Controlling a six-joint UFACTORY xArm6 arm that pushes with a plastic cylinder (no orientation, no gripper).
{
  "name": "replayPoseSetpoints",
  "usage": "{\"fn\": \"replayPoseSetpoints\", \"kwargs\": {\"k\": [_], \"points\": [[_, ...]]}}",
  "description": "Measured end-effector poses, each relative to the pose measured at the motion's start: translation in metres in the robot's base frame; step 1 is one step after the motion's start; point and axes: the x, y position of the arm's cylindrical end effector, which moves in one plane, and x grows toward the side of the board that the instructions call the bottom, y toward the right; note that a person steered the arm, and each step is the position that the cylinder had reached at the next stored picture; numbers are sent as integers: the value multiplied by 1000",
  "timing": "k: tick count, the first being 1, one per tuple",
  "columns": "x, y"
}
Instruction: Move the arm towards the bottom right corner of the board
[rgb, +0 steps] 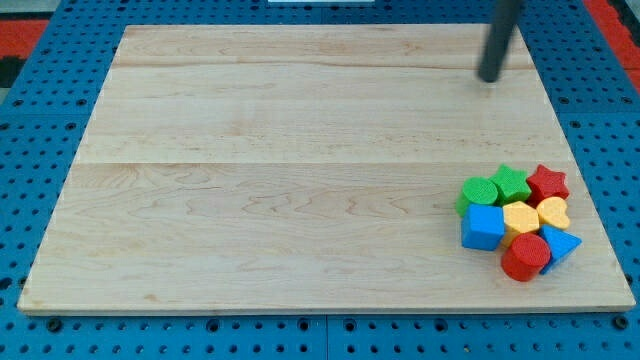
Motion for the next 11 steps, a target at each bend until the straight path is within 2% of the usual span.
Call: {"fn": "replayPoseSetpoints", "kwargs": {"k": [1,3,5,6,8,11], "points": [[35,77],[186,74],[218,74],[254,68],[248,37],[256,29]]}}
